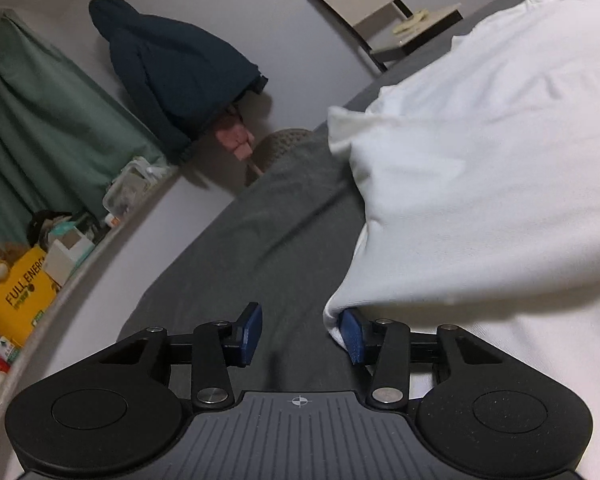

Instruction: Fold clothes

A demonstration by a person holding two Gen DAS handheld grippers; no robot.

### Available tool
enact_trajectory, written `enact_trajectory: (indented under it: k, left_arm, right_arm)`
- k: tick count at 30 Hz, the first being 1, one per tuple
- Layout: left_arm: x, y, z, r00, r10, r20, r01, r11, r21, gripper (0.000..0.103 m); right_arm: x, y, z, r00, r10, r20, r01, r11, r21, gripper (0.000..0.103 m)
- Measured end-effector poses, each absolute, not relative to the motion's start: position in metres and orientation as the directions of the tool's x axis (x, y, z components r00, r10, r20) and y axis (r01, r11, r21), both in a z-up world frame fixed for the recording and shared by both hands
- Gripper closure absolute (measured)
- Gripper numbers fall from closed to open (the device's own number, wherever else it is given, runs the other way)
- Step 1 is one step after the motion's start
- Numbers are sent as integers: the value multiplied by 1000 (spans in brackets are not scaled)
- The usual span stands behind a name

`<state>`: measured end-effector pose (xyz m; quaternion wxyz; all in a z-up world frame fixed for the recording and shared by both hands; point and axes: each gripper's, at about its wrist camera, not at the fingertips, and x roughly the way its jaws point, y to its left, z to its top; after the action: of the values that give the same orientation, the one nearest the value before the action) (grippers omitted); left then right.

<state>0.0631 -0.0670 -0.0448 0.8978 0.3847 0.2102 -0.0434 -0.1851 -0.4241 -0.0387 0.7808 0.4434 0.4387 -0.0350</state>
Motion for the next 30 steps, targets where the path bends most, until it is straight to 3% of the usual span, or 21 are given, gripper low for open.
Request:
enact_trajectory:
  k: [3,4,6,7,8,10,18,24,30]
  left_arm:
    - [64,-65,-41,900,82,-428,247,714,655,57]
    - [64,-64,-40,899,87,-429,240,723,648,50]
    - [63,-62,-36,896,96,-433,228,737,636,37]
    - [64,-61,-35,894,97,-437,229,740,633,36]
    - [64,-60,-34,892,98,-440,229,742,630,36]
    - [66,-59,-34,891,98,-442,230,744,628,36]
    - [67,-63,-39,905,79,-418,238,720,652,36]
    - [68,-66,-42,915,68,-399,242,698,674,35]
    - [71,-64,-43,914,57,-401,240,721,651,34]
  right_arm:
    - [-173,-413,-42,565,319,-761,412,690,595,99]
    - [-169,-411,-38,557,310,-770,392,720,573,94]
    - [-159,-407,-25,548,276,-790,354,779,517,78]
    - [-154,-405,-17,546,250,-799,336,808,483,55]
    - [-144,-401,-3,570,195,-798,307,851,427,40]
    - [-120,-392,22,621,140,-771,224,911,346,39]
    - [90,-309,68,656,474,-587,-133,838,529,39]
    - [250,-247,56,557,427,-712,-65,877,475,41]
    - [303,-233,26,399,432,-808,53,870,491,48]
